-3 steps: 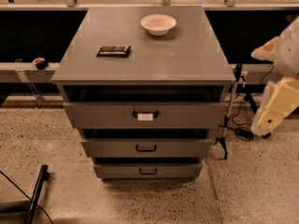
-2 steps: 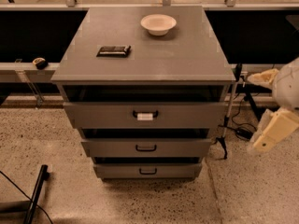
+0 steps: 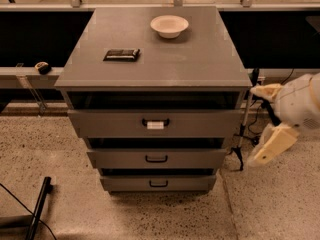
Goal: Open middle drawer
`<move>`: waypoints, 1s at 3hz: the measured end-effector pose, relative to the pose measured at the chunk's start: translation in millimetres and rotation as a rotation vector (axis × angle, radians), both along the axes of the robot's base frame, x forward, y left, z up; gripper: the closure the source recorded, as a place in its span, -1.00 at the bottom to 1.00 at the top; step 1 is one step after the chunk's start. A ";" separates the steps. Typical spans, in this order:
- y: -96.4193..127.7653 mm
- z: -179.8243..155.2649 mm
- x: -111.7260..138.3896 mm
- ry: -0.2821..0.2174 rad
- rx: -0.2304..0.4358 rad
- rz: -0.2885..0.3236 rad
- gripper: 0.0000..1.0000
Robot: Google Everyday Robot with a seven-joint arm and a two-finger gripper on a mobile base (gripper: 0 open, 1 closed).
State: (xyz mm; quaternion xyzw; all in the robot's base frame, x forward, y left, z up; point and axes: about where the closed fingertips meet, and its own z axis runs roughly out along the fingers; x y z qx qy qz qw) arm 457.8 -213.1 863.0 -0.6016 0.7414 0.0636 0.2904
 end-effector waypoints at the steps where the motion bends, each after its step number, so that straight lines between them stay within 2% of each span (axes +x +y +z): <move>1: 26.9 -73.4 -4.4 0.001 0.053 0.047 -1.00; 2: 42.6 -127.1 4.3 -0.064 0.126 0.090 -1.00; 3: 44.1 -130.3 8.5 -0.111 0.104 0.145 -1.00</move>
Offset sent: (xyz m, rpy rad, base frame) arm 0.0246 0.0558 -0.1773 0.2010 -0.2271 0.1951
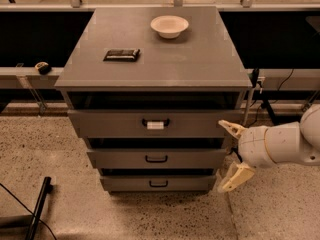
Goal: Open middle drawer
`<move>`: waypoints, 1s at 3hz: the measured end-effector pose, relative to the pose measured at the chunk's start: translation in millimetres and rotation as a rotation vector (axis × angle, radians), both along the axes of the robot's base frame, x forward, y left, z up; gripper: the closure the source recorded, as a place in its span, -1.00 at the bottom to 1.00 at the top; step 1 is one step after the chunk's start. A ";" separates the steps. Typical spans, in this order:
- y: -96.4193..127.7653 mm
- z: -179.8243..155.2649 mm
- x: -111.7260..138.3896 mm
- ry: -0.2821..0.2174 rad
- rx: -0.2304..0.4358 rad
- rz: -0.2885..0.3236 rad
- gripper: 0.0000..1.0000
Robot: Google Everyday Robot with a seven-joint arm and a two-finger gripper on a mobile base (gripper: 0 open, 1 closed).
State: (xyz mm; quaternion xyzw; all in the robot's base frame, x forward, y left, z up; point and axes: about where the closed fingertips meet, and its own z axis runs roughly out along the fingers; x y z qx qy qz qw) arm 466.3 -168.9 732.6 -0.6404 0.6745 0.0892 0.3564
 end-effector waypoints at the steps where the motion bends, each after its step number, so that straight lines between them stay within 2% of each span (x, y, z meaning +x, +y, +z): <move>1: 0.0 0.0 0.0 0.000 0.000 0.000 -1.00; 2: 15.7 -31.5 12.8 -0.045 -0.091 0.125 -1.00; 3: 24.9 -79.5 27.1 -0.085 -0.237 0.265 -1.00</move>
Offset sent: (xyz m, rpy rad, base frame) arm 0.0460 0.0449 -0.1030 -0.2998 -0.1484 0.4080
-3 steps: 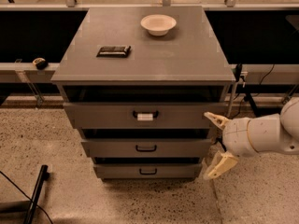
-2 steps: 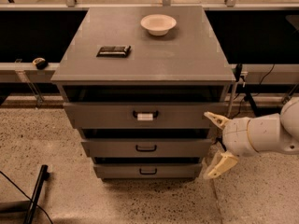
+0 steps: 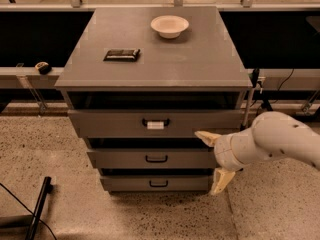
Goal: Open middle drawer
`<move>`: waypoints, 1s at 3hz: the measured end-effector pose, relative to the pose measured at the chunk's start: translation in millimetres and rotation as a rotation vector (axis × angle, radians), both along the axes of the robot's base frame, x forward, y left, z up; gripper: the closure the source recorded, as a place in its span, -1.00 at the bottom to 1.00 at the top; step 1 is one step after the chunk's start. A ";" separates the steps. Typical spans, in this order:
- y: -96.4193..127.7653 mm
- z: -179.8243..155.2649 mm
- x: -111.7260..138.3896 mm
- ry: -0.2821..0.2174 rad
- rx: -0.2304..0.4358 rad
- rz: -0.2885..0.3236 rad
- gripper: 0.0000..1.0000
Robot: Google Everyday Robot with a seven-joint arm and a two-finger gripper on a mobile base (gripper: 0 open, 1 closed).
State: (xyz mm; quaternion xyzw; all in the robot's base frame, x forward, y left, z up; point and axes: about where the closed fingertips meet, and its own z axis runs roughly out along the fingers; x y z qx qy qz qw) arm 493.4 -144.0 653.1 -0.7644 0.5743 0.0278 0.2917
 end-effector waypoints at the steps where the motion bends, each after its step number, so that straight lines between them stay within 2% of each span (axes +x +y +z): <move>1: 0.5 -3.3 2.6 -0.014 -0.032 0.028 -1.00; 2: 0.9 -7.4 3.3 -0.014 -0.039 0.018 -1.00; 3: -6.0 -50.5 17.4 -0.001 -0.046 -0.009 -1.00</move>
Offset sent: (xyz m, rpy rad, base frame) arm 0.0063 -0.0012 -0.0131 -0.0589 -0.0229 0.0078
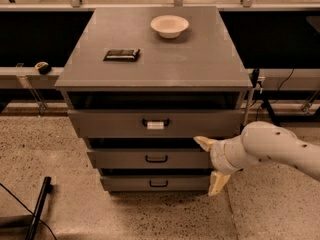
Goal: Open middle drawer
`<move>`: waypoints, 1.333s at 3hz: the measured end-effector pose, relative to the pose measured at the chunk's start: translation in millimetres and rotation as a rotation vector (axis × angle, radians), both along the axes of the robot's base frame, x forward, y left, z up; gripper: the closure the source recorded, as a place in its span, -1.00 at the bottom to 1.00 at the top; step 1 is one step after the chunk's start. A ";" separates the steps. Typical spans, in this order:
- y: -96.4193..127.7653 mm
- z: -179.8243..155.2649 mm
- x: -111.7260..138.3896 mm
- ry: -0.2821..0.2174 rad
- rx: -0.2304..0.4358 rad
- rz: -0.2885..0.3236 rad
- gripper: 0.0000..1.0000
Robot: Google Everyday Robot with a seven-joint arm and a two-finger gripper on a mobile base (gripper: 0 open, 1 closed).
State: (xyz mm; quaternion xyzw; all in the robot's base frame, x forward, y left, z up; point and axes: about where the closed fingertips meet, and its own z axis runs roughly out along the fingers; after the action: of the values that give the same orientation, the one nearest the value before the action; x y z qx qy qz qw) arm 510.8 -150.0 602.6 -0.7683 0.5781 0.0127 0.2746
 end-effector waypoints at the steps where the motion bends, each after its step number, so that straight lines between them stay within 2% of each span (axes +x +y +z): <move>1: -5.0 -57.2 15.1 0.025 -0.036 -0.025 -1.00; 2: -6.7 -92.8 26.8 0.037 -0.089 -0.039 -1.00; 3: -4.4 -114.5 43.4 0.041 -0.112 -0.049 -1.00; 4: -6.6 -128.7 63.1 0.045 -0.086 -0.077 -1.00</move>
Offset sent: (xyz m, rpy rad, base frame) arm 0.0426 -0.0102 -0.1337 -0.1585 0.0475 -0.0606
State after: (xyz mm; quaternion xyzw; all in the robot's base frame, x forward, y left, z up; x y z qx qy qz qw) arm 573.9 -156.6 473.9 -0.7561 0.6133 -0.0052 0.2285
